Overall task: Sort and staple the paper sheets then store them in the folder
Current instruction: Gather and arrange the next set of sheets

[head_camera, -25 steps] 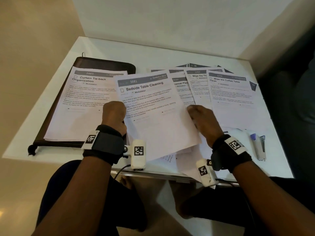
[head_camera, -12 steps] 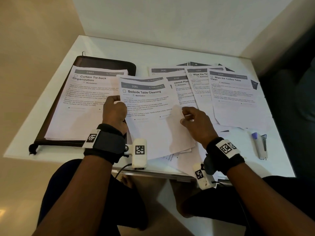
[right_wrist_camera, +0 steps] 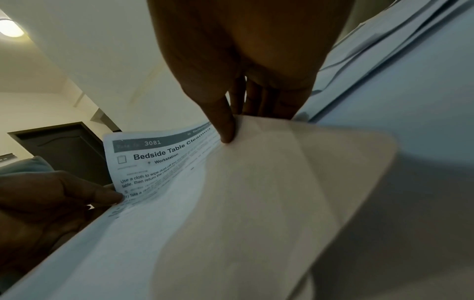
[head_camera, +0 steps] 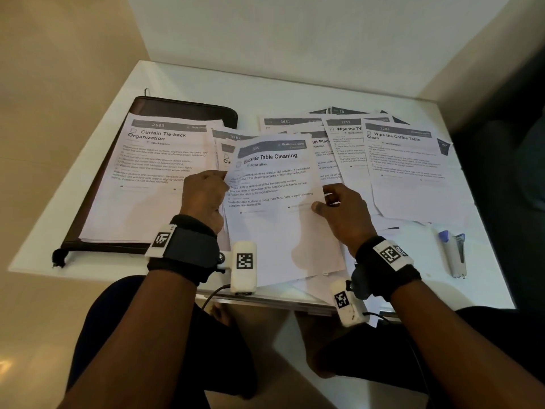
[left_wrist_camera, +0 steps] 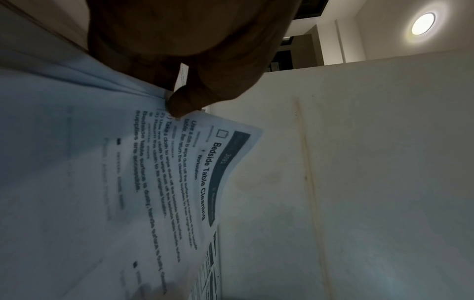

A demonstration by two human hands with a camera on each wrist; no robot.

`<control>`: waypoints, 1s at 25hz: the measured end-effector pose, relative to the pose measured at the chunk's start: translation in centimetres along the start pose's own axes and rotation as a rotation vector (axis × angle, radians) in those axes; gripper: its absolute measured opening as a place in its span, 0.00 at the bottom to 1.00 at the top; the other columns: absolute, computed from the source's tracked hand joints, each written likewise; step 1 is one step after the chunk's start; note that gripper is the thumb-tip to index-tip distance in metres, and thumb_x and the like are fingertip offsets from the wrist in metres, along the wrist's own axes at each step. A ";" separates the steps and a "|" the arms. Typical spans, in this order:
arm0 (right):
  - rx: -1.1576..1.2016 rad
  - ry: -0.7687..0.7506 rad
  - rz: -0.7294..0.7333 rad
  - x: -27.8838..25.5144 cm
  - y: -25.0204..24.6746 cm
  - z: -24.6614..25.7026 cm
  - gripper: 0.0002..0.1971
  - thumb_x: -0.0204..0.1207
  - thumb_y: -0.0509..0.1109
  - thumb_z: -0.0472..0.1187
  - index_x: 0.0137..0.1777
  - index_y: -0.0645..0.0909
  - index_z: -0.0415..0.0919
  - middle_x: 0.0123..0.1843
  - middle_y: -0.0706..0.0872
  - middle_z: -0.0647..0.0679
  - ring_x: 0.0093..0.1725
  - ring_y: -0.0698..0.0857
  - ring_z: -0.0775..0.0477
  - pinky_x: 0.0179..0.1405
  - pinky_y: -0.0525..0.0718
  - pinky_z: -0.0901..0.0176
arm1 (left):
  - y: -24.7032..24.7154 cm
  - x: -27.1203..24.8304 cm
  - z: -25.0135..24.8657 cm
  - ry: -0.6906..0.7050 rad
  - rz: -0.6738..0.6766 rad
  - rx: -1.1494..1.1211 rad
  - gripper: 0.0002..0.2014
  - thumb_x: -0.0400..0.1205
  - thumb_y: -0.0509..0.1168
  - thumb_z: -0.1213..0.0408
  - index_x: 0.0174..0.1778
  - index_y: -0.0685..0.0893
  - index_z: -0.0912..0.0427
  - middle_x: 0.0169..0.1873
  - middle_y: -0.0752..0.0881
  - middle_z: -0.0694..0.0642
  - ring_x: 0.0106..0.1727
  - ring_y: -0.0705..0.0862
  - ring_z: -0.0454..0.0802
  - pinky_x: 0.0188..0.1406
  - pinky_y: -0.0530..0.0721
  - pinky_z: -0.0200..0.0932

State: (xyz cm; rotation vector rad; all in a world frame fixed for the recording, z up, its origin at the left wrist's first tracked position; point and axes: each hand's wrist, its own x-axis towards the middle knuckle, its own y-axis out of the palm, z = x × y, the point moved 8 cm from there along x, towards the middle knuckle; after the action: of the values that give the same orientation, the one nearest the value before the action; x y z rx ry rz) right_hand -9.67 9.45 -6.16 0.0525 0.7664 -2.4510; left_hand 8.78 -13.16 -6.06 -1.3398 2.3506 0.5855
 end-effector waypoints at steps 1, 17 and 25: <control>0.009 0.002 -0.006 0.0 -0.2 -0.1 0.15 0.77 0.78 0.42 0.63 0.85 0.49 0.53 0.90 0.53 0.51 0.90 0.49 0.55 0.91 0.47 | 0.0 0.2 0.1 0.001 -0.003 0.001 0.15 0.84 0.59 0.83 0.46 0.89 0.65 0.56 0.91 0.66 0.55 0.91 0.67 0.51 0.92 0.60; -0.031 0.125 -0.284 -0.4 -4.4 -1.2 0.12 0.81 0.70 0.38 0.64 0.83 0.41 0.58 0.89 0.46 0.57 0.85 0.45 0.61 0.83 0.54 | -1.0 0.3 -1.6 0.330 -0.194 0.404 0.37 0.79 0.73 0.77 0.82 0.72 0.45 0.61 0.86 0.54 0.63 0.85 0.55 0.67 0.85 0.52; 0.082 0.168 -0.248 0.4 -3.9 -2.0 0.11 0.81 0.71 0.36 0.61 0.83 0.45 0.56 0.88 0.49 0.58 0.86 0.44 0.61 0.85 0.50 | -0.8 -0.6 -3.3 0.492 -0.303 0.523 0.05 0.88 0.64 0.68 0.57 0.79 0.54 0.70 0.84 0.57 0.66 0.84 0.58 0.42 0.81 0.32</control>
State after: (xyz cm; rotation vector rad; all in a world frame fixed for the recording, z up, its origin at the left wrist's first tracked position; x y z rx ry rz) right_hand -12.29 12.96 -5.89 0.2079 0.7834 -2.7403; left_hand 9.39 -14.79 -3.09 -1.6497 2.3303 -0.4725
